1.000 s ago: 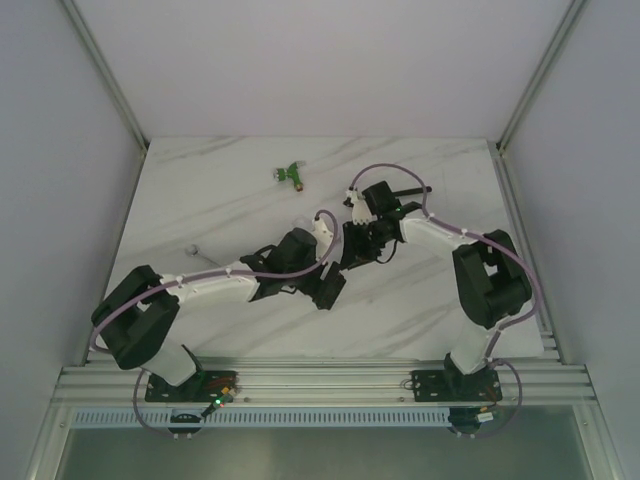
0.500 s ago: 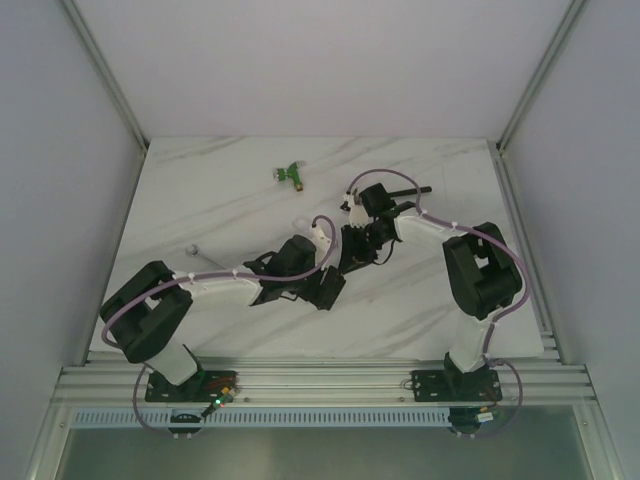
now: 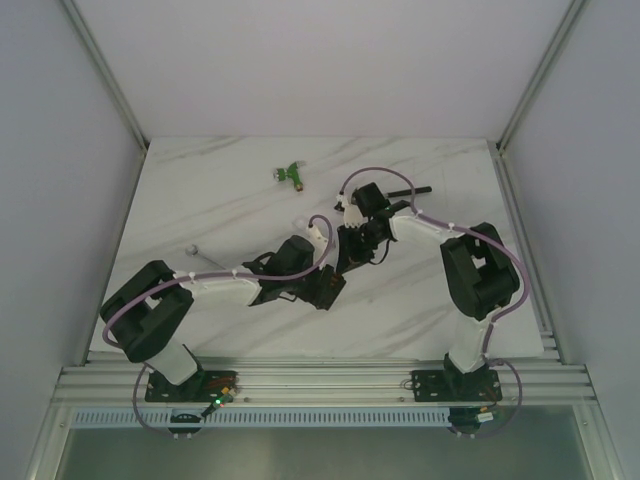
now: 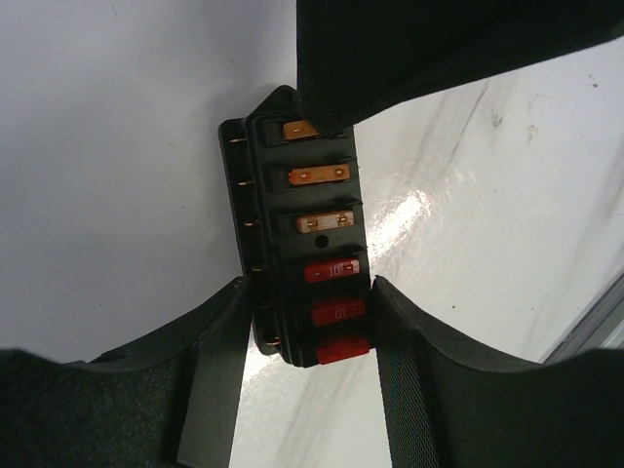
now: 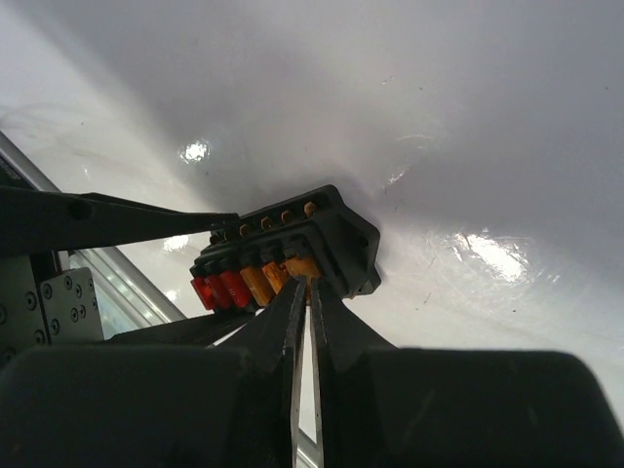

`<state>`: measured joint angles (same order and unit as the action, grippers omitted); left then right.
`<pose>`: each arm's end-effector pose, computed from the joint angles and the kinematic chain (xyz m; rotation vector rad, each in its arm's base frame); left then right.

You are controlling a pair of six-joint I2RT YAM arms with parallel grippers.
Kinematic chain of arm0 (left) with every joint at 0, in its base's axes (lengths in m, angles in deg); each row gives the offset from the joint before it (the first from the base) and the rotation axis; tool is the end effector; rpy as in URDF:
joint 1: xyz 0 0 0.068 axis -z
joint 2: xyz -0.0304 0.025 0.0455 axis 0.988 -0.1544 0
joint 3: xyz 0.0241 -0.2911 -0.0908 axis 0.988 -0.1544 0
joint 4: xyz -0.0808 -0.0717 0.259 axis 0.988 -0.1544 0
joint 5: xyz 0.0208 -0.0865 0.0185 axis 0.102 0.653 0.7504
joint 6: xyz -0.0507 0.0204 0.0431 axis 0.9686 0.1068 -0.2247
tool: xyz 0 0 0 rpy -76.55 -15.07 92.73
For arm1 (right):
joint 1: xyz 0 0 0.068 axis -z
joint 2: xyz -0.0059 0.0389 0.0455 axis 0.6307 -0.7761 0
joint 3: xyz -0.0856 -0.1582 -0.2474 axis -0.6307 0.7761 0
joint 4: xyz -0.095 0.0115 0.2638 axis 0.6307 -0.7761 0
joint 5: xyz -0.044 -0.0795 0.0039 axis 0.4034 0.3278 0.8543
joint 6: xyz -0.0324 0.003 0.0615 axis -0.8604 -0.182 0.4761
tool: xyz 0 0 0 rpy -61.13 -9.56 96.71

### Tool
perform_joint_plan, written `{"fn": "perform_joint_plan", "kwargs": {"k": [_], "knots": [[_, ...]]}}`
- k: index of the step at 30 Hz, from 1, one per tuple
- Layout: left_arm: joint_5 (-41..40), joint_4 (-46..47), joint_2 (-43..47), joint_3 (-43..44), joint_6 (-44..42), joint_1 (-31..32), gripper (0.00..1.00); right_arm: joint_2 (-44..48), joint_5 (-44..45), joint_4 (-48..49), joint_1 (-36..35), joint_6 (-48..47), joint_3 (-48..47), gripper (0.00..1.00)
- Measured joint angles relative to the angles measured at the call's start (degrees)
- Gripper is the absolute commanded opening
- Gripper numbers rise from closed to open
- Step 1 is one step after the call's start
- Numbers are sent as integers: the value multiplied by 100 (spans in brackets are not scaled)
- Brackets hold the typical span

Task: Snap on the fuse box
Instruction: Adjust the fuse in the fuse box base.

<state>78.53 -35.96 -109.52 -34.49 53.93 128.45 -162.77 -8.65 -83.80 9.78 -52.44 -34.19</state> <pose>0.2287 -0.2603 0.1650 0.6648 2.3112 -0.7424 0.3401 0.2258 0.1773 -0.5768 2.7005 0.9765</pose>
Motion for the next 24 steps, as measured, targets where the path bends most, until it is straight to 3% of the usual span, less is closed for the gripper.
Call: {"fn": "perform_joint_plan", "kwargs": {"k": [16, 24], "knots": [[118, 295, 66, -214, 59, -103, 42, 92, 734, -212, -330, -131, -140, 3], [173, 420, 85, -275, -72, -127, 55, 160, 1163, -439, -457, -256, -267, 18]]}}
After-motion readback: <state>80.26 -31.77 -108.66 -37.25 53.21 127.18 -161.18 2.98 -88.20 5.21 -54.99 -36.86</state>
